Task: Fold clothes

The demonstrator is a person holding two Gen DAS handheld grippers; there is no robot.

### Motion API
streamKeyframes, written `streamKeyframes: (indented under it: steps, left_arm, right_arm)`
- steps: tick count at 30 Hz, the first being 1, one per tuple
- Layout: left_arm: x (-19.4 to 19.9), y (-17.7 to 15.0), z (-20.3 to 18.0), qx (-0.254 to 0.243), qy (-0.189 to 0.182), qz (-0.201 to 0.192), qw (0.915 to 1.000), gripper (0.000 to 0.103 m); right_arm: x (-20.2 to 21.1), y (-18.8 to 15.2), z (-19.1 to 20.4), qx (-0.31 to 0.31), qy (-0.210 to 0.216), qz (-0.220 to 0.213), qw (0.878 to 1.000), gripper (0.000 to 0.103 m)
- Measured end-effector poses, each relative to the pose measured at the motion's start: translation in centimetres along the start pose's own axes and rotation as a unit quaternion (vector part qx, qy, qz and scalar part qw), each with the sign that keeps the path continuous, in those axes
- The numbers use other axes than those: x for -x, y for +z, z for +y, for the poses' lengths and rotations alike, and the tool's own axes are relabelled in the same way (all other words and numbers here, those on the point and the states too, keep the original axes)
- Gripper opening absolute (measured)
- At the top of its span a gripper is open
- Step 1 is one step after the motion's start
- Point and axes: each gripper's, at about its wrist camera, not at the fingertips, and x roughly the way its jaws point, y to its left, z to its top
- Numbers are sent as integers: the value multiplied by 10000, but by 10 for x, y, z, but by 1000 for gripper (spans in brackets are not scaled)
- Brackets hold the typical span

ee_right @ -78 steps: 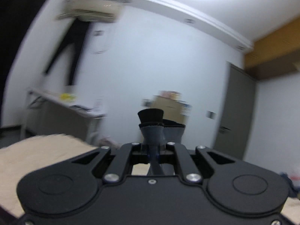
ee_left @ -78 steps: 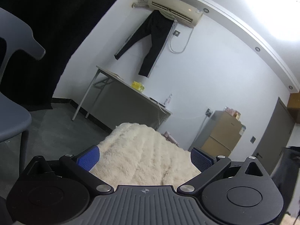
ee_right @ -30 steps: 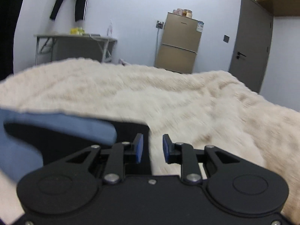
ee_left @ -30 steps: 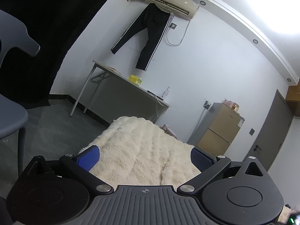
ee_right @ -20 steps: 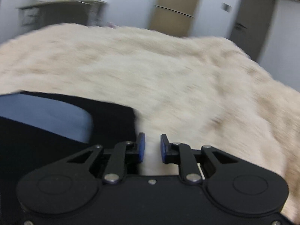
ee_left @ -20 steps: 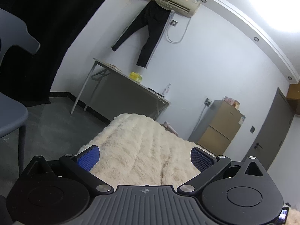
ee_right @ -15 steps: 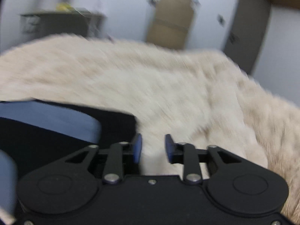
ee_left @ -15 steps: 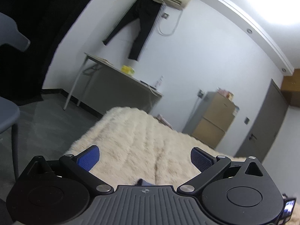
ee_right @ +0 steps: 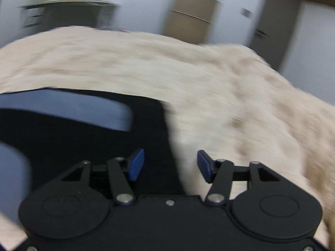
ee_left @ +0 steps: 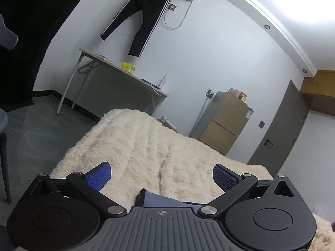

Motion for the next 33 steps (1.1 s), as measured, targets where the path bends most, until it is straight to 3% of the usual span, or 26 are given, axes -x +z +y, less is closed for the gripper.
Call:
streamKeyframes:
  steps: [3, 6, 9, 11, 13, 15, 18, 23, 31, 33]
  left_arm:
    - [1, 0, 0, -5, -27, 8, 10000, 103]
    - [2, 1, 1, 16, -23, 11, 10000, 103]
    - [3, 2, 3, 84, -41, 22, 10000, 103]
    - [5, 4, 4, 127, -68, 3, 9999, 103]
    - [7, 4, 6, 151, -85, 6, 9998, 103]
    - [7, 3, 7, 161, -92, 25, 9998, 103]
    - [6, 4, 7, 166, -84, 28, 9998, 103]
    - [5, 2, 5, 154, -48, 26, 9999, 103]
    - [7, 2, 5, 131, -17, 118, 9998, 103]
    - [6, 2, 4, 121, -47, 181, 9998, 103]
  right_arm:
    - [26, 4, -16, -505, 170, -74, 9986, 61]
    - [48, 4, -15, -952, 721, -74, 9928, 64]
    - [75, -14, -19, -1790, 1751, 244, 9678, 64]
    - [79, -23, -22, -2192, 1858, 412, 9569, 64]
    - [76, -41, -35, -2827, 1953, 607, 9371, 64]
    - [66, -49, -47, -3114, 2045, 670, 9256, 64]
    - [54, -61, -60, -3703, 2280, 659, 8981, 64]
    - [35, -62, -56, -4203, 2368, 571, 8741, 63]
    - [0, -57, -35, -4454, 2057, 443, 8703, 58]
    - [-11, -52, -35, -4645, 2024, 387, 8613, 42]
